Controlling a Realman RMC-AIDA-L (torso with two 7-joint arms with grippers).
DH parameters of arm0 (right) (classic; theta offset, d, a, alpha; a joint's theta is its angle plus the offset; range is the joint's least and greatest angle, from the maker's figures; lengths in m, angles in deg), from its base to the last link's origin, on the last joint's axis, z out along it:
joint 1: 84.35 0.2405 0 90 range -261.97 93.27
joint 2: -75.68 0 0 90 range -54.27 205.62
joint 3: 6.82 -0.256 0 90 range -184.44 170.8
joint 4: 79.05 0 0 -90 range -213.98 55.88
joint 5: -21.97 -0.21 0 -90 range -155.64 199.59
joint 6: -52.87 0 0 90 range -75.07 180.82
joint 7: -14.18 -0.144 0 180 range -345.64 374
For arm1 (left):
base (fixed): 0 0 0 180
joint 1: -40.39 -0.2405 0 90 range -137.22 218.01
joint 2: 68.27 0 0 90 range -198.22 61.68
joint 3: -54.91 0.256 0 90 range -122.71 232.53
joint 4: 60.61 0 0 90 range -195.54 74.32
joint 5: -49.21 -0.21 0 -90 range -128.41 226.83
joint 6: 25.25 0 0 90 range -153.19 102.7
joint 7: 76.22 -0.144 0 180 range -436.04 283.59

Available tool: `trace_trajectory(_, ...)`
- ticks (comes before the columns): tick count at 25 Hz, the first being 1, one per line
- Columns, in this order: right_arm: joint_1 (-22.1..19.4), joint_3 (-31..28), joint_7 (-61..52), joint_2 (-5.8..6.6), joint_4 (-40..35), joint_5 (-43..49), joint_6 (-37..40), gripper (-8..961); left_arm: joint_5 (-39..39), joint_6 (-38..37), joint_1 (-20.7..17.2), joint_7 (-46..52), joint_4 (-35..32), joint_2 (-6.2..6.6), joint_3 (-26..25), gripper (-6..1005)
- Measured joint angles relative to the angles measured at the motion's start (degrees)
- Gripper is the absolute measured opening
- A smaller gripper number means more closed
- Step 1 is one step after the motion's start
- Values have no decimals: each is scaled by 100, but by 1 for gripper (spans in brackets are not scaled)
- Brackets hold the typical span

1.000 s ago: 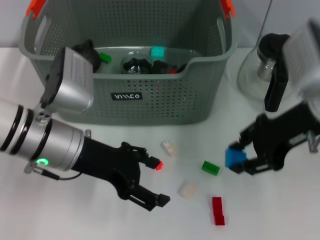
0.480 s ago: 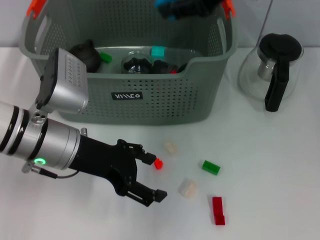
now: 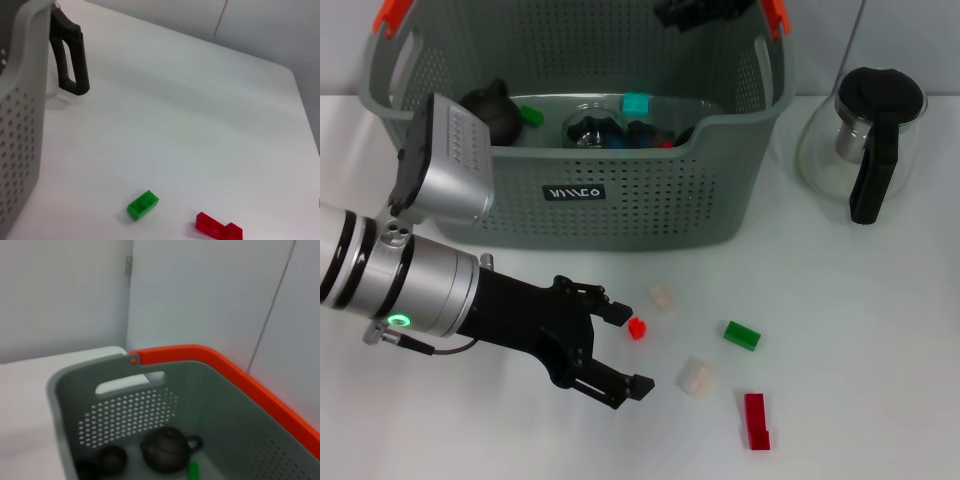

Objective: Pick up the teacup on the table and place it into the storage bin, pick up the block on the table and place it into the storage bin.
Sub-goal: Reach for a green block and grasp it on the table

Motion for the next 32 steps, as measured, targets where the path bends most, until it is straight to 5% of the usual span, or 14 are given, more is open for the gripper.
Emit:
trace_trajectory(10, -1114, 34, 576, 242, -1002, -1236, 2710, 942, -14, -15, -17, -12, 5, 18, 1, 948)
trace_trajectory(14, -1577, 227, 640, 156, -1171, -612, 3341, 946, -21, -7, -26, -50, 10, 19, 1, 948)
trace_trajectory(15, -1720, 338, 643, 35, -1189, -72, 3332, 947, -23, -7, -26, -54, 12, 18, 2, 948)
trace_trajectory(20, -1769, 704, 660, -176, -894, 766, 2862, 947, -26, 3, -8, -68, 36, -1, 0, 948)
trace_trajectory(32, -1448, 2663, 313, -191, 643, 856, 651, 945, -26, 132, 0, -125, 124, -26, 10, 949)
